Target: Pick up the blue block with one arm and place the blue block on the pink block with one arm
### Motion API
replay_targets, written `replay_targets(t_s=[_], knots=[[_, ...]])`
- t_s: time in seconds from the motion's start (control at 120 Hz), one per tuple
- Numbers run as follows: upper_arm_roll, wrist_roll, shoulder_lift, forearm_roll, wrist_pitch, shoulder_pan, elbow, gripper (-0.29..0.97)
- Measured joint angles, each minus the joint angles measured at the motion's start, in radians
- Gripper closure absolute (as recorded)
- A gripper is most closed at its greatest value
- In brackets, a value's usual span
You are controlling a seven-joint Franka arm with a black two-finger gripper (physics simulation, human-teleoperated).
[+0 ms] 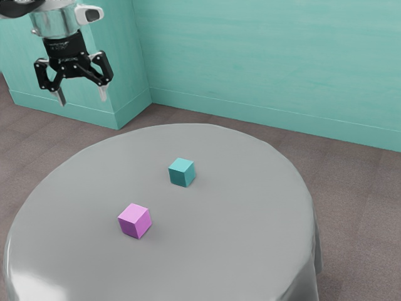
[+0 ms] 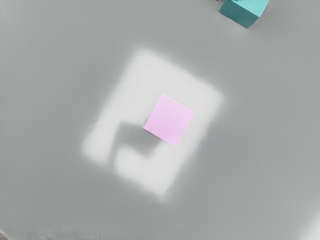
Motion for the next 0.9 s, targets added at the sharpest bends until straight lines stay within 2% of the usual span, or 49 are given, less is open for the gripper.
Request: replay_targets(t_s=[0.2, 0.317, 0.433, 0.5, 0.725, 0.817, 0.9], knots=[[-0.001, -0.085, -0.004, 0.023, -0.006, -0.015, -0.012, 0.00], [-0.042, -0.122, 0.036, 0.020, -0.029, -0.044, -0.017, 0.00], [-0.052, -0.154, 0.230, 0.009, -0.032, -0.095, 0.050, 0.00], [-0.053, -0.163, 0.341, -0.005, 0.010, -0.108, 0.073, 0.00], [-0.079, -0.042, 0.504, -0.011, 0.226, -0.049, 0.073, 0.00], [-0.198, 0.025, 0.555, -0.010, 0.298, 0.063, 0.085, 0.00], [-0.234, 0.081, 0.597, -0.010, 0.347, 0.093, 0.119, 0.00]])
